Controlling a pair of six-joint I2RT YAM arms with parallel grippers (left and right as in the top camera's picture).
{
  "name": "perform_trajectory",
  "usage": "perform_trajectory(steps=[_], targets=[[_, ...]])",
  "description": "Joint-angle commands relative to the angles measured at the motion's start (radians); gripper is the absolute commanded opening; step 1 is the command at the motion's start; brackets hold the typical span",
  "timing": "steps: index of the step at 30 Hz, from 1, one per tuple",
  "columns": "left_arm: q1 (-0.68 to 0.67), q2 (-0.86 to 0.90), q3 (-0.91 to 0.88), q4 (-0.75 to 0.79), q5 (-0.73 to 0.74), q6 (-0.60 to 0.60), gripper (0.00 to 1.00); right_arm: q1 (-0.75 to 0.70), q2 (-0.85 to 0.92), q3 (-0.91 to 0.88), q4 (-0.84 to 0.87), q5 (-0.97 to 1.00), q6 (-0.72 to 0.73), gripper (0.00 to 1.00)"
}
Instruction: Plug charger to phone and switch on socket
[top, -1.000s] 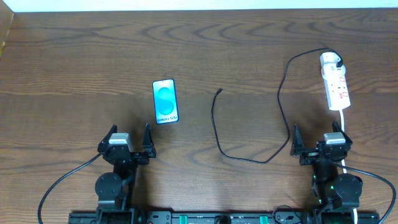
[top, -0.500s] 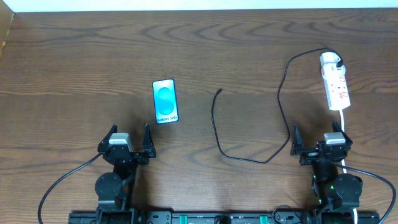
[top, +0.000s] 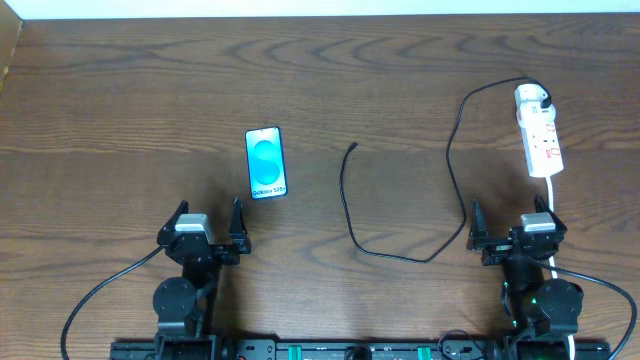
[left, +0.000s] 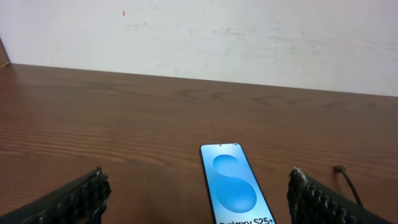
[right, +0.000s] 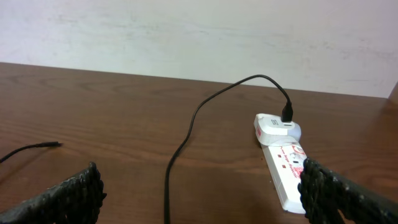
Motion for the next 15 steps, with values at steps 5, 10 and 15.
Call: perform_trajectory(steps=[5, 10, 15], targets=[[-0.005, -0.001, -0.015, -0.036, -0.001, -0.014, 0.93, 0.000, -0.004, -0.004, -0.002, 0.008, -0.008, 0.99], [-0.005, -0.001, -0.015, -0.018, -0.001, -0.013, 0.93, 0.000, -0.004, -0.004, -0.001, 0.008, -0.008, 0.99], [-0.005, 0.002, 0.010, 0.049, 0.000, -0.013, 0.93, 0.000, -0.004, -0.004, -0.002, 0.008, -0.008, 0.99]])
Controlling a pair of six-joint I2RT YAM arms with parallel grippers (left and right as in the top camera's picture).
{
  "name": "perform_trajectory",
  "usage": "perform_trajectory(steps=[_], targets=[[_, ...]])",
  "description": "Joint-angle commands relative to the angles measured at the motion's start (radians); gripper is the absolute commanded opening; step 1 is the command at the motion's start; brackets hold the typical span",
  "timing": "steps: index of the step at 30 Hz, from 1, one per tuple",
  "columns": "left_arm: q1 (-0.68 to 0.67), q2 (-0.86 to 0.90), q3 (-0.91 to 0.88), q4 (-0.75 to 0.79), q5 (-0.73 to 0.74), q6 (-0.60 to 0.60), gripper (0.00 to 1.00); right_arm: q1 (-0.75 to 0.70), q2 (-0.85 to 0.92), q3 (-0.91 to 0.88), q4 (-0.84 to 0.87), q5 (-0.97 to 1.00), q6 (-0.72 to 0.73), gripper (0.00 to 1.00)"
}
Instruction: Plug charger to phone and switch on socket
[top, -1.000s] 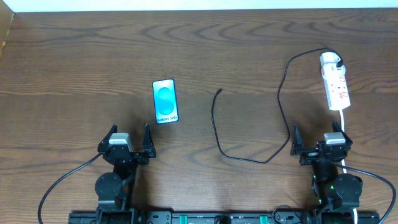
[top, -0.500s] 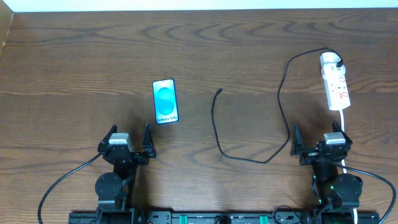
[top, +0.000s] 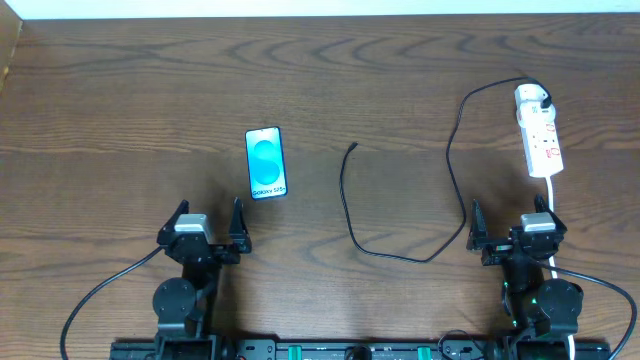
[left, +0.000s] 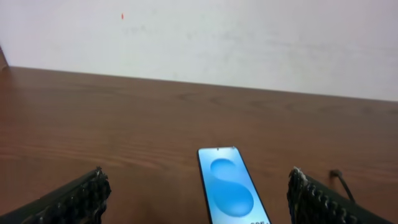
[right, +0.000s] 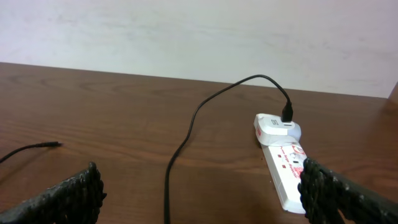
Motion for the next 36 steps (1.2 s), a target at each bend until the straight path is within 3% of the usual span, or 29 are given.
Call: perform_trajectory(steps=[1, 8, 16, 27, 31, 36], targets=[[-0.005, 0.010, 0.025, 0.013, -0.001, -0.005, 0.93, 0.000, -0.004, -0.004, -0.001, 0.008, -0.008, 0.99], [-0.005, 0.207, 0.181, 0.014, 0.025, -0.005, 0.93, 0.000, -0.004, -0.004, -0.002, 0.008, -0.008, 0.99], [-0.005, 0.602, 0.528, -0.036, 0.150, -0.004, 0.93, 0.000, -0.004, -0.004, -0.002, 0.008, -0.008, 0.99], [-0.050, 1.213, 1.317, -0.627, 0.155, -0.005, 0.93, 0.000, -0.004, -0.004, -0.002, 0.008, -0.008, 0.99], [-0.093, 1.401, 1.537, -0.809, 0.148, -0.005, 0.93, 0.000, -0.004, -0.004, -0.002, 0.008, -0.008, 0.99], [-0.157, 1.590, 1.678, -0.998, 0.038, -0.005, 0.93, 0.000, -0.004, -0.004, -0.002, 0.008, -0.008, 0.99]])
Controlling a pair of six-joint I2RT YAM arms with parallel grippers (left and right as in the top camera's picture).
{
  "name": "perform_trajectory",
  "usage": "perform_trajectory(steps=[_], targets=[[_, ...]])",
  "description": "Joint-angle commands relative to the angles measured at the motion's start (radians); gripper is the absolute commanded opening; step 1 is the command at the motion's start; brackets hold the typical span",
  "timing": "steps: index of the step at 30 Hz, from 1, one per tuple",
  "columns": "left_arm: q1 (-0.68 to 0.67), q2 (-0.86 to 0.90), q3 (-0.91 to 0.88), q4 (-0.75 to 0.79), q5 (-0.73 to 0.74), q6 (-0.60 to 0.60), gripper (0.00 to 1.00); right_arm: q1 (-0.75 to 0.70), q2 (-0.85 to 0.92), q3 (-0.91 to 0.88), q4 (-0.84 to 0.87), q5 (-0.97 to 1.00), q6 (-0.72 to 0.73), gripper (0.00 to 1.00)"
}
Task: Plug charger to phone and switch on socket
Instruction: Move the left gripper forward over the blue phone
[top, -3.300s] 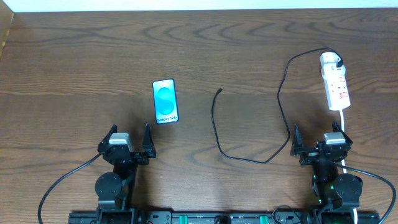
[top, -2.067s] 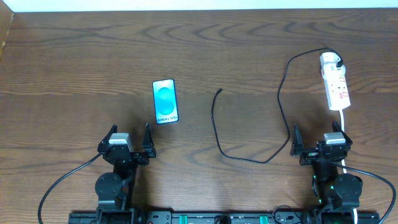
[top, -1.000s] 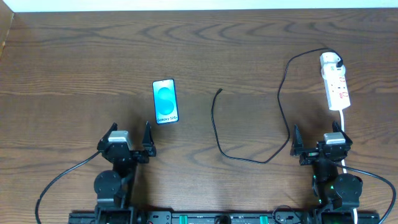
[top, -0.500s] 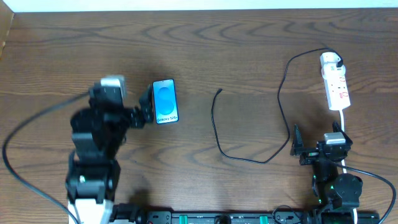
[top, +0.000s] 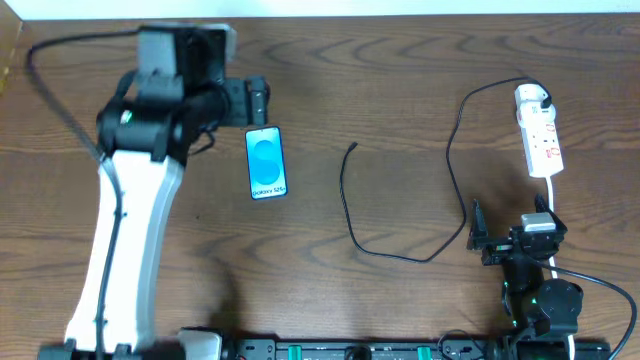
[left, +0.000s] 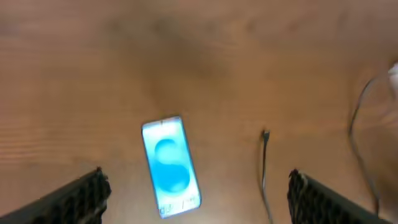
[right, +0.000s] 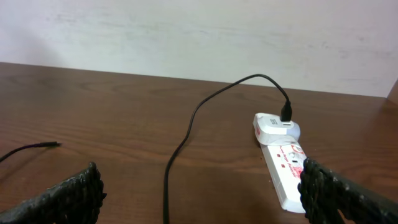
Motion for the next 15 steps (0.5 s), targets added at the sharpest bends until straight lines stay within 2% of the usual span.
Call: perform_trajectory(steps=[1, 9, 15], targets=[[-0.039, 0.108, 0.047, -0.071, -0.067, -0.005, 0.93, 0.000, -0.005, -0.003, -0.002, 0.004, -0.008, 0.99], [-0.053, 0.266, 0.045, -0.082, -0.057, -0.005, 0.93, 0.000, -0.005, -0.003, -0.002, 0.004, -0.008, 0.99], [-0.052, 0.271, 0.045, -0.072, -0.061, -0.005, 0.93, 0.000, -0.005, -0.003, -0.002, 0.004, -0.008, 0.99]])
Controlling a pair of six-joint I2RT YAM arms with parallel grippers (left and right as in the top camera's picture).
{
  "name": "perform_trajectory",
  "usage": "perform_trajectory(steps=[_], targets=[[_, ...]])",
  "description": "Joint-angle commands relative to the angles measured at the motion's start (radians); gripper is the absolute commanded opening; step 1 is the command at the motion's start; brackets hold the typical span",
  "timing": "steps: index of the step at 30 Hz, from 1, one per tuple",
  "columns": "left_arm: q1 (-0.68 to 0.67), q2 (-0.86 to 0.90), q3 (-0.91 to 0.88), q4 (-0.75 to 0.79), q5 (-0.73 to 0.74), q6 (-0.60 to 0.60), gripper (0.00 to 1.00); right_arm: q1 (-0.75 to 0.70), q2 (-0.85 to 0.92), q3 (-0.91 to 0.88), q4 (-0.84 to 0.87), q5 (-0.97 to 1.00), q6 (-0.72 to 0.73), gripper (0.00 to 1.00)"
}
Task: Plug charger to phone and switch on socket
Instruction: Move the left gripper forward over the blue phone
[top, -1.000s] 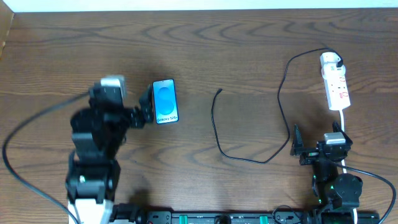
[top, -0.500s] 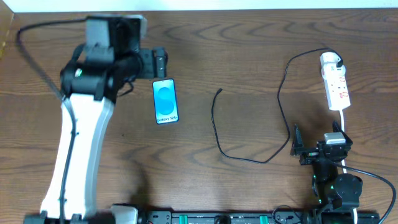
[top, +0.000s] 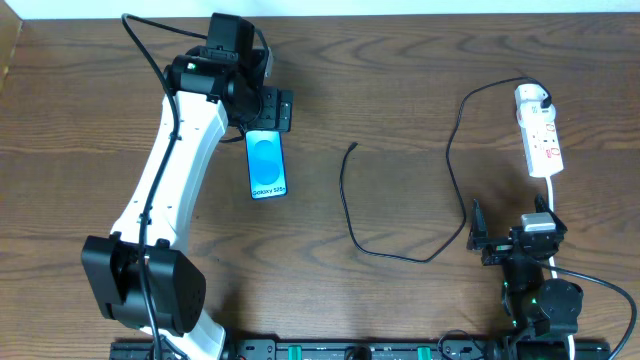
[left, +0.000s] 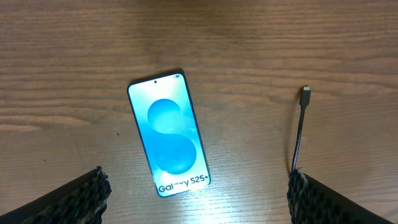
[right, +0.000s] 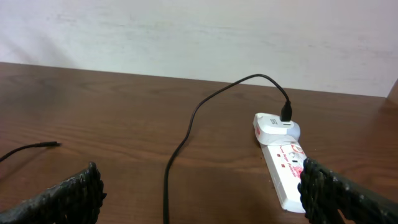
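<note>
The phone (top: 267, 163) lies face up on the wooden table, its blue screen lit, and shows large in the left wrist view (left: 168, 142). My left gripper (top: 268, 110) hangs open above the phone's far end, looking straight down, its fingers (left: 74, 202) wide apart. The black charger cable (top: 350, 215) lies loose, its free plug (left: 306, 93) to the right of the phone. It runs to a white adapter (right: 277, 127) in the white power strip (top: 540, 145). My right gripper (top: 515, 238) rests open at the front right.
The power strip's own white lead runs toward the front edge beside my right arm. A pale wall stands behind the table's far edge (right: 186, 79). Bare wood lies between the phone and the cable.
My left arm has shifted right and come lower, so the phone now shows larger and sharper under the open gripper. Phone, cable and right arm have not moved.
Both grippers first rested open at the table's front edge, the phone ahead of the left one. Later the left arm was stretched out high over the table beyond the phone. Now it hangs open closer above the phone; the right arm stayed parked.
</note>
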Motion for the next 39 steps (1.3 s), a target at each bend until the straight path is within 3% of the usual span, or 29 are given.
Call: perform_trajectory(steps=[1, 10, 14, 19, 33, 39], targets=[[-0.002, 0.016, 0.015, 0.000, -0.010, -0.005, 0.93, 0.000, -0.005, -0.003, -0.002, 0.004, -0.008, 0.99], [-0.002, 0.016, 0.006, 0.003, -0.031, -0.046, 0.93, 0.000, -0.005, -0.003, -0.002, 0.004, -0.008, 0.99], [-0.002, 0.016, 0.002, 0.005, -0.265, -0.245, 0.92, 0.000, -0.005, -0.003, -0.002, 0.004, -0.008, 0.99], [-0.002, 0.017, -0.029, -0.016, -0.269, -0.368, 0.92, 0.000, -0.005, -0.003, -0.002, 0.004, -0.008, 0.99], [-0.010, 0.020, -0.105, 0.005, -0.188, -0.400, 0.93, 0.000, -0.005, -0.003, -0.002, 0.004, -0.008, 0.99], [-0.039, 0.125, -0.110, 0.031, -0.189, -0.428, 0.93, 0.000, -0.005, -0.003, -0.002, 0.004, -0.008, 0.99]])
